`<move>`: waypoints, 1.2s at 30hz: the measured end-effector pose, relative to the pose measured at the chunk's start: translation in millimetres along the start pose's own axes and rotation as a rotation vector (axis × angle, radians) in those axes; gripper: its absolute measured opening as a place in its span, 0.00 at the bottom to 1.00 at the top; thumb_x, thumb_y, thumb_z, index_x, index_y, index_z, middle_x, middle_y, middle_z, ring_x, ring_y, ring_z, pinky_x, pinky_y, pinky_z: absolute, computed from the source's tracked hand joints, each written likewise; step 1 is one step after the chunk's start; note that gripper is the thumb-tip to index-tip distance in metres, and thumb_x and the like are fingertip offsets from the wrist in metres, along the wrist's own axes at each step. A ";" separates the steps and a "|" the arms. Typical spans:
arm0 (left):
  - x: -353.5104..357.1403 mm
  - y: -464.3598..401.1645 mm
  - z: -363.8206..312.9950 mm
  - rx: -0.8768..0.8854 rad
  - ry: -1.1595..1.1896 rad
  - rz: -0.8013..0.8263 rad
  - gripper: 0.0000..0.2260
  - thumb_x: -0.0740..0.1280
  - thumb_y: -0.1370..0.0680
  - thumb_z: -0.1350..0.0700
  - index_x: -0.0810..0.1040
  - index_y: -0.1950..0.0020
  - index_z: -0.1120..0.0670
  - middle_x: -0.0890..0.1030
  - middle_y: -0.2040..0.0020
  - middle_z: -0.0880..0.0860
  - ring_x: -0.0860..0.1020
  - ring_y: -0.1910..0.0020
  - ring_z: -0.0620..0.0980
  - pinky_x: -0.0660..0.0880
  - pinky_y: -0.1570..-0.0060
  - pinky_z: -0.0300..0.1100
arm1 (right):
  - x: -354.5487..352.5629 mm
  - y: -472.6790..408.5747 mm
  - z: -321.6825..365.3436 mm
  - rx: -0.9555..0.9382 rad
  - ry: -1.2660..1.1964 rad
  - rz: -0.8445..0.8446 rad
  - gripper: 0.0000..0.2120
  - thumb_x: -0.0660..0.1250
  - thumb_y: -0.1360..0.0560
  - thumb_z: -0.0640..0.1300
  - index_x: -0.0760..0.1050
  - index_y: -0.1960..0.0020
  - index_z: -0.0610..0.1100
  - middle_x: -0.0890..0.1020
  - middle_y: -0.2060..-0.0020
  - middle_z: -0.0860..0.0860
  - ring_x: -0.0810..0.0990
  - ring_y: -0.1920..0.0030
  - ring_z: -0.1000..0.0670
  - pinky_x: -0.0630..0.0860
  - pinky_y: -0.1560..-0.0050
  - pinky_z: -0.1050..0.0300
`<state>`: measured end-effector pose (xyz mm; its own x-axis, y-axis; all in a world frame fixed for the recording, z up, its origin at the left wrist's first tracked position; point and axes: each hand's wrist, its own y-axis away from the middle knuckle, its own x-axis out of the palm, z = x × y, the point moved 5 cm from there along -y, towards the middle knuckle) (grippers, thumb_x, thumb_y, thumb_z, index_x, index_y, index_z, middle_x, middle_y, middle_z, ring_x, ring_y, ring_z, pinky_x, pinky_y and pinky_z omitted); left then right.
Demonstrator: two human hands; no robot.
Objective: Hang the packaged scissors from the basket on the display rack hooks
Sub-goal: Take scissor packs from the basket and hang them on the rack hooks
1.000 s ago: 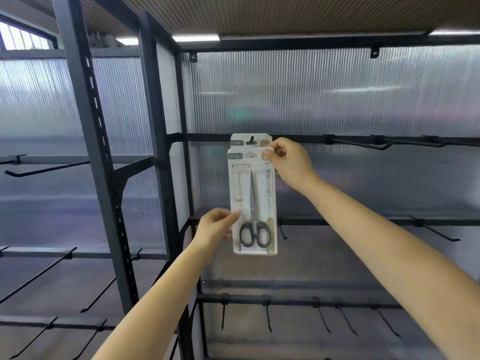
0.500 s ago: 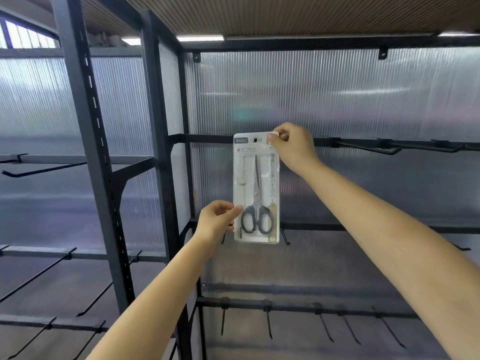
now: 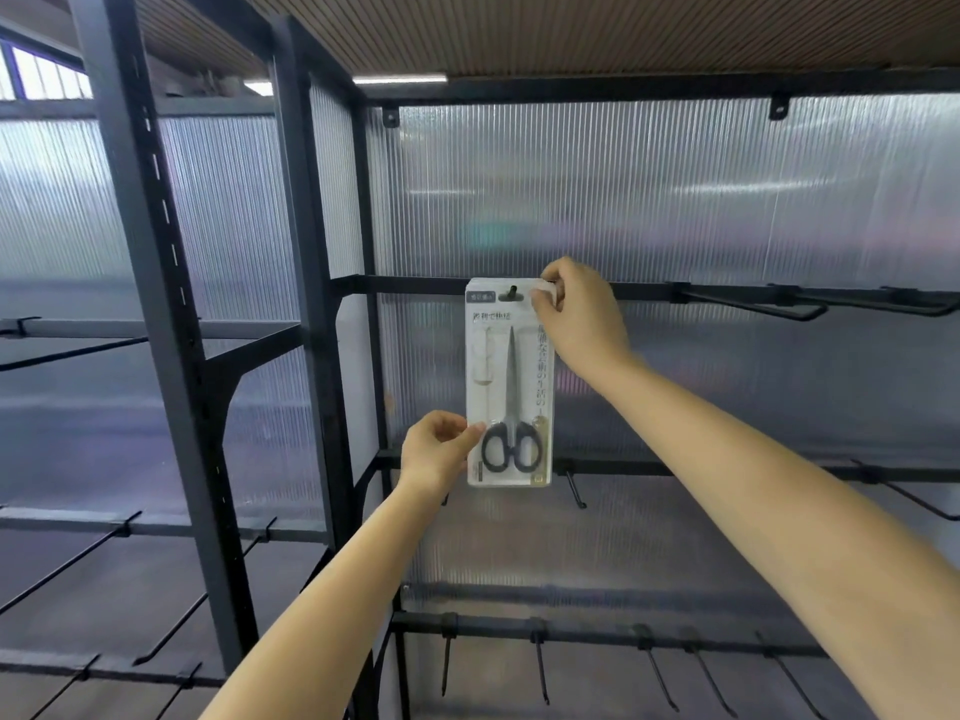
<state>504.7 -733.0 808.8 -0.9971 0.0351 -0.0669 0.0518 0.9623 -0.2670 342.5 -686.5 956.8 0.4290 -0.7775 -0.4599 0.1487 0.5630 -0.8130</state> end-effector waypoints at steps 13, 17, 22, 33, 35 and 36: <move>5.8 -7.8 -7.6 0.013 -0.330 -0.053 0.09 0.67 0.23 0.50 0.74 0.52 0.55 0.77 0.53 0.51 0.75 0.55 0.49 0.70 0.57 0.42 | 4.1 13.9 7.0 -0.134 0.410 0.118 0.17 0.54 0.19 0.42 0.67 0.32 0.38 0.71 0.38 0.45 0.70 0.39 0.46 0.69 0.45 0.53; 2.9 6.5 -25.4 0.101 -0.563 -0.087 0.09 0.63 0.22 0.52 0.73 0.47 0.57 0.77 0.48 0.53 0.76 0.52 0.53 0.72 0.56 0.45 | -1.1 27.1 9.7 -0.120 0.445 0.216 0.24 0.55 0.20 0.42 0.56 0.25 0.39 0.66 0.31 0.45 0.66 0.33 0.45 0.66 0.37 0.50; 6.4 38.1 -44.3 0.384 -0.832 -0.104 0.16 0.61 0.21 0.57 0.69 0.34 0.60 0.71 0.35 0.56 0.71 0.40 0.57 0.72 0.50 0.48 | -15.3 63.0 8.9 -0.071 0.438 0.261 0.23 0.55 0.20 0.45 0.59 0.27 0.41 0.67 0.31 0.46 0.67 0.33 0.46 0.65 0.36 0.50; 87.0 151.7 -0.1 0.392 -0.886 0.273 0.11 0.56 0.19 0.55 0.71 0.41 0.61 0.73 0.37 0.56 0.70 0.39 0.56 0.69 0.50 0.44 | -62.8 234.1 -47.6 0.197 0.514 0.478 0.24 0.55 0.19 0.47 0.57 0.26 0.40 0.64 0.28 0.46 0.63 0.29 0.47 0.61 0.31 0.53; 117.3 173.3 6.1 0.397 -0.886 0.366 0.14 0.56 0.18 0.53 0.70 0.38 0.60 0.71 0.33 0.55 0.68 0.35 0.55 0.68 0.46 0.44 | -82.5 267.1 -69.3 0.284 0.550 0.488 0.24 0.55 0.19 0.47 0.58 0.26 0.40 0.65 0.29 0.46 0.64 0.30 0.47 0.63 0.33 0.53; 133.8 185.1 7.8 0.400 -0.876 0.417 0.16 0.55 0.18 0.53 0.69 0.35 0.59 0.70 0.31 0.55 0.66 0.33 0.54 0.68 0.43 0.44 | -94.2 283.7 -81.6 0.332 0.568 0.493 0.23 0.54 0.19 0.47 0.58 0.27 0.40 0.65 0.29 0.46 0.65 0.30 0.47 0.63 0.34 0.54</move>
<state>381.3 -552.3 742.9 -0.5156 -0.0176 -0.8567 0.5561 0.7537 -0.3502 271.5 -476.4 740.4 0.0104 -0.3925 -0.9197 0.3556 0.8611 -0.3635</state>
